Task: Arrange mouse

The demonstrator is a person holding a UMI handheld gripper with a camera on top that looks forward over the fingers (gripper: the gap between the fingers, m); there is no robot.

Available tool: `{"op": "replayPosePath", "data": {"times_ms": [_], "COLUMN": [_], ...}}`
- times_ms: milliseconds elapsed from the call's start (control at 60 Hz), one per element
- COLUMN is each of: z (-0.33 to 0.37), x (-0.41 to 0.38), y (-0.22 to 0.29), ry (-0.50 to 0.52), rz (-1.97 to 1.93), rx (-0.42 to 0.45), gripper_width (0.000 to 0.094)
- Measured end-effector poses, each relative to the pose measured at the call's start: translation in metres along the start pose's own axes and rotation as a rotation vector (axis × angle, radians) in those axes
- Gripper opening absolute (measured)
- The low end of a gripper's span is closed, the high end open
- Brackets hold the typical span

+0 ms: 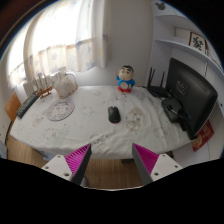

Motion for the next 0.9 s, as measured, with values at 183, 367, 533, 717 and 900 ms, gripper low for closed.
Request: {"op": "replayPosePath", "data": {"times_ms": [183, 367, 533, 717, 900], "z": [-0.037, -0.095, -0.150, -0.212, -0.269], "x": [0.008, 0.015, 0.013, 0.010, 0.009], "y": [-0.001, 0.001, 0.014, 0.033, 0.052], "ry": [-0.001, 0.036, 0.044, 0.043, 0.018], "rz": [0.005, -0.016, -0.020, -0.016, -0.006], "rx": [0.058, 0.104, 0.132, 0.141, 0.135], "gripper_width": [0.0843, 0.0845, 0.0846, 0.0849, 0.0845]}}
Point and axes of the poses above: the point between the fingertips, and its own axes, seen from behind it with the camera up: x to the right, y up, z backward, against the way the camera looks, the point moved 10 cm from there along z, backward, against the way the camera looks, and after that the axes turned 3 degrees about -z, right-handed, at the moved point
